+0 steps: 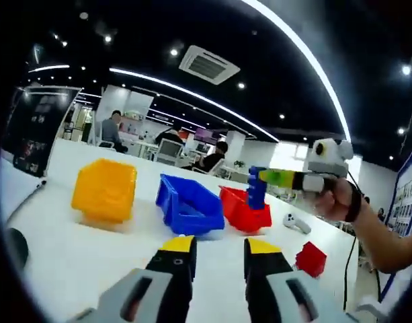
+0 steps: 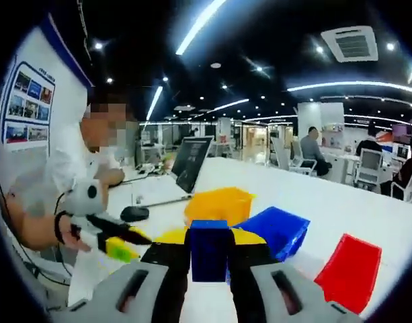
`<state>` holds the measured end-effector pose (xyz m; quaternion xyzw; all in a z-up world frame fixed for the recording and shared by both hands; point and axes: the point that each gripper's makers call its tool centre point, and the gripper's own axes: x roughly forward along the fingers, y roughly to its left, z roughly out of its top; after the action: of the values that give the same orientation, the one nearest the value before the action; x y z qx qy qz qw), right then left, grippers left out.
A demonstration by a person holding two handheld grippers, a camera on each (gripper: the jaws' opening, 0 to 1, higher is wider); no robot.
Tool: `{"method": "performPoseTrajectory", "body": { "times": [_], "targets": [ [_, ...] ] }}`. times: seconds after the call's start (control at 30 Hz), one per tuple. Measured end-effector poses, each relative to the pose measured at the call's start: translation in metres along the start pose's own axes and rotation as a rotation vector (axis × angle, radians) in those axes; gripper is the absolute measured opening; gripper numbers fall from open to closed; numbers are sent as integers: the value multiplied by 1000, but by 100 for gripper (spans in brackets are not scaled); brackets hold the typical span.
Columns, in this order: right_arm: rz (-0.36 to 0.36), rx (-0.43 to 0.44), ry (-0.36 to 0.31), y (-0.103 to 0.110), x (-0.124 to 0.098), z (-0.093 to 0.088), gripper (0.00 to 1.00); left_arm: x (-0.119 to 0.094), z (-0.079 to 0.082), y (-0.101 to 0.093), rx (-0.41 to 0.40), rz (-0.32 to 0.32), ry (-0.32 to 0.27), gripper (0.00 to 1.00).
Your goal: Take apart the toy blocks one by one and place each separated block into its matching bin, sorting the blocks by their type until all the connected pieces are disassembled and separated into the correct bins
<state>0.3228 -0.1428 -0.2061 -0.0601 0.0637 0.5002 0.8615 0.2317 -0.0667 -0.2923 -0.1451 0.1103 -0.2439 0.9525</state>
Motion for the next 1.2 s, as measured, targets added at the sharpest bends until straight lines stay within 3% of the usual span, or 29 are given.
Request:
{"method": "performPoseTrajectory", "body": {
  "times": [0.07, 0.17, 0.23, 0.47, 0.57, 0.63, 0.67, 0.7, 0.73, 0.77, 0.83, 0.93, 1.2],
  "targets": [
    [-34, -52, -30, -15, 21, 12, 23, -5, -5, -9, -24, -22, 1, 30],
    [-69, -30, -39, -36, 43, 16, 23, -10, -8, -21, -34, -43, 5, 30],
    [-88, -21, -25, -47, 55, 14, 23, -14, -7, -27, 3, -48, -1, 30],
    [-92, -5, 15, -52, 71, -1, 23, -34, 0, -37, 40, -52, -11, 30],
    [-102, 17, 18, -67, 79, -6, 23, -40, 2, -35, 48, -43, -23, 30],
    [-114, 24, 14, -66, 78, -12, 24, -42, 0, -33, 35, -36, -21, 30],
    [-138, 42, 30, -69, 76, -17, 29, -43, -1, -32, 26, -36, -18, 30],
    [-140, 49, 35, -72, 78, -20, 42, -43, -3, -31, 22, -34, -16, 30],
    [-155, 47, 38, -73, 77, -23, 63, -44, -3, -29, 22, -23, -16, 33],
    [-177, 34, 42, -76, 74, -25, 68, -45, -3, -24, 23, 2, -20, 36],
    [-153, 29, 35, -70, 68, -25, 58, -46, -1, -20, 30, 8, -23, 38],
    [-161, 47, 18, -69, 62, -22, 54, -48, 2, -18, 35, 8, -32, 38],
    [-141, 59, -40, -52, 43, -5, 52, -42, -6, -26, 21, -2, -17, 37]
  ]
}}
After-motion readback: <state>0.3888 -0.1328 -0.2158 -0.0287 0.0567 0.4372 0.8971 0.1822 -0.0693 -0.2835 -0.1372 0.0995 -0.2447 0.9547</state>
